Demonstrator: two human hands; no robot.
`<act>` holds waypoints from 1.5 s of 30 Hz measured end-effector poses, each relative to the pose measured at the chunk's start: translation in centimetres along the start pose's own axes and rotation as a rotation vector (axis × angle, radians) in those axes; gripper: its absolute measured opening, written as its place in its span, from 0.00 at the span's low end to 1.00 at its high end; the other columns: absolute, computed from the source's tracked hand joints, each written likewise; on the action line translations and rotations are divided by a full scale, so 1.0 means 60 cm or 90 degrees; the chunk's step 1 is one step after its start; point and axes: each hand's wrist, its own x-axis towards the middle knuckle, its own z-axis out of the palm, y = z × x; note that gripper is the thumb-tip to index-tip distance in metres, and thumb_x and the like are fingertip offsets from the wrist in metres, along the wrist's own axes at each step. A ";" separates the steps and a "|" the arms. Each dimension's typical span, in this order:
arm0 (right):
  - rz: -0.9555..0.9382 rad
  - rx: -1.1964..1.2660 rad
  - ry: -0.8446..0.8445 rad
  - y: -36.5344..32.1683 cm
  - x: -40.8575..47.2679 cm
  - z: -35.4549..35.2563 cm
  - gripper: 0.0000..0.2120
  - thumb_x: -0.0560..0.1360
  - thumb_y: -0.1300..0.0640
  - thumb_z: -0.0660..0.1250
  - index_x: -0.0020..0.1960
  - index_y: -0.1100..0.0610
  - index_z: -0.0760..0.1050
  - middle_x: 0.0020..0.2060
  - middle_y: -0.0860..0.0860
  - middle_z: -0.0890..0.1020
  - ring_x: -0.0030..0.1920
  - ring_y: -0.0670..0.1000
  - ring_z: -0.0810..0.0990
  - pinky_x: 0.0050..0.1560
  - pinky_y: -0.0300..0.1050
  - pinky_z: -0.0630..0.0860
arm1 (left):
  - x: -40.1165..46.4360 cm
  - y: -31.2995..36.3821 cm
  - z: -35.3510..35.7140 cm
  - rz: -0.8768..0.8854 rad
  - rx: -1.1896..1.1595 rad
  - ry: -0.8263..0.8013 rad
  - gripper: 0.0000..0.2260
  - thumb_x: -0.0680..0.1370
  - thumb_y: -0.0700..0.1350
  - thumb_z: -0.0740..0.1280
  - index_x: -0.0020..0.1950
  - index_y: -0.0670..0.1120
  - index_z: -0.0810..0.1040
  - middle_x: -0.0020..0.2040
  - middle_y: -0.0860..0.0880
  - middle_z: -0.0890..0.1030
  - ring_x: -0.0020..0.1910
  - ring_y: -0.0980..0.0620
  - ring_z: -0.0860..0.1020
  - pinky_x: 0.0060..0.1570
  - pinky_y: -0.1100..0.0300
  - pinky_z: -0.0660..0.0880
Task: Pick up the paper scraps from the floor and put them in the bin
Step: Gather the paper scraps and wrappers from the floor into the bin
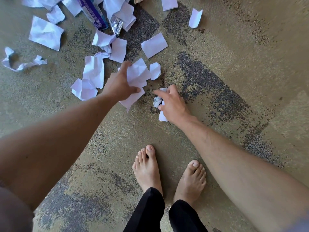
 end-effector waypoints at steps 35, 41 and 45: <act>0.147 0.689 0.330 -0.156 -0.131 -0.392 0.12 0.70 0.67 0.74 0.50 0.67 0.75 0.36 0.47 0.84 0.38 0.48 0.85 0.41 0.47 0.84 | -0.174 0.217 -0.271 0.043 -0.556 -0.008 0.20 0.73 0.53 0.75 0.52 0.38 0.76 0.47 0.35 0.80 0.41 0.50 0.81 0.37 0.50 0.78; 0.096 0.748 0.416 -0.200 -0.113 -0.540 0.09 0.71 0.68 0.73 0.46 0.59 0.75 0.39 0.53 0.81 0.34 0.51 0.83 0.39 0.43 0.82 | -0.170 0.320 -0.391 0.097 -0.565 0.023 0.11 0.76 0.44 0.72 0.50 0.39 0.76 0.37 0.53 0.80 0.34 0.59 0.78 0.32 0.64 0.74; 0.081 0.725 0.430 -0.207 -0.071 -0.619 0.10 0.71 0.69 0.73 0.45 0.58 0.75 0.40 0.54 0.82 0.36 0.54 0.83 0.40 0.44 0.82 | -0.139 0.385 -0.433 0.102 -0.541 0.020 0.14 0.76 0.47 0.72 0.54 0.38 0.76 0.43 0.50 0.81 0.37 0.57 0.80 0.36 0.59 0.78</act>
